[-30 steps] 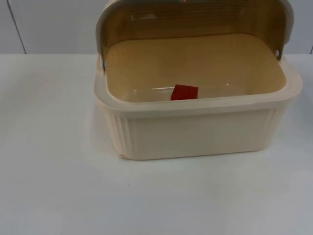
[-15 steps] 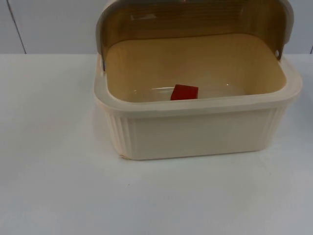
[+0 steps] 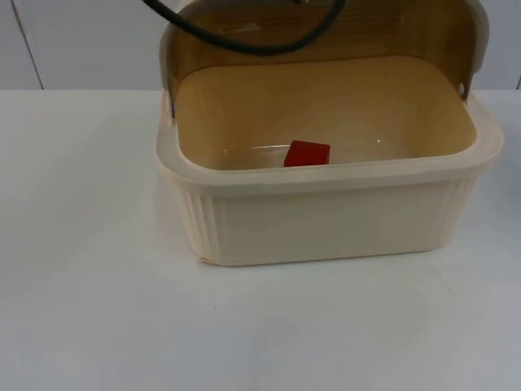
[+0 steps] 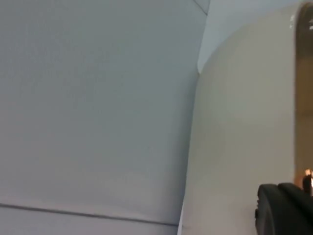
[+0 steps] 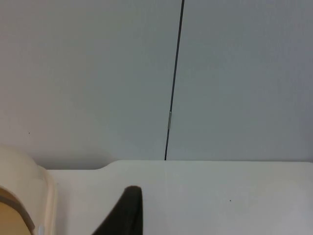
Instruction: Open the box lid with the left hand, place the block into the box with the right hand, then close the box lid with the left hand.
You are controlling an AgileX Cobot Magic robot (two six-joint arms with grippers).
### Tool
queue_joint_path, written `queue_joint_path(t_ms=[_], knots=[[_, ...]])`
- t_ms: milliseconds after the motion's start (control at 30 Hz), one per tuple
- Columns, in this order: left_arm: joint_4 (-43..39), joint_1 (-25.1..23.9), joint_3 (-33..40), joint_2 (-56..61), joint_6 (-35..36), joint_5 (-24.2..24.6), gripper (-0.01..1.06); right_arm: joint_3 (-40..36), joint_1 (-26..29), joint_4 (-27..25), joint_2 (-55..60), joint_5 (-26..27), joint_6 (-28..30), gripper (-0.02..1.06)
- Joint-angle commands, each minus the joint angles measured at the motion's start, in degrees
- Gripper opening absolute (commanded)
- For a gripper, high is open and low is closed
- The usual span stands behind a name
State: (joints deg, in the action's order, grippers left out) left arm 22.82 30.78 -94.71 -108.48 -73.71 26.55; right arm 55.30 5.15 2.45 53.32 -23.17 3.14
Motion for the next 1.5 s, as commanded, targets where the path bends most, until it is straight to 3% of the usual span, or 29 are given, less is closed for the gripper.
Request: queue_joint_path(t_ms=[0,433,767,1167,1300,1400,1467], knots=[[3.3,-0.26,-0.94,-0.75,-2.69,-1.0,0.0,0.29,0.27,0.36,-0.36,0.48,0.53,1.05],[3.06,-0.26,-0.98,-4.3,-2.69,-3.27,0.0,0.29,0.27,0.36,-0.36,0.48,0.52,1.05],[-1.38,-0.01,-0.87,-2.95,1.58,1.48,0.0,0.29,0.27,0.36,-0.36,0.48,0.52,1.05],[-4.57,1.93,9.04,0.56,3.7,-0.47,0.0,0.29,0.27,0.36,-0.36,0.23,0.38,1.05],[-8.36,3.89,11.27,0.56,6.68,-1.8,0.0,0.29,0.27,0.2,-0.62,-0.03,0.29,1.05],[-17.51,6.49,11.73,0.56,14.7,-1.95,0.0,0.29,0.27,0.2,-1.0,-0.15,0.29,1.05],[-19.19,6.96,11.73,0.56,15.87,-1.95,0.0,0.29,0.27,0.2,-1.0,-0.15,0.29,1.05]])
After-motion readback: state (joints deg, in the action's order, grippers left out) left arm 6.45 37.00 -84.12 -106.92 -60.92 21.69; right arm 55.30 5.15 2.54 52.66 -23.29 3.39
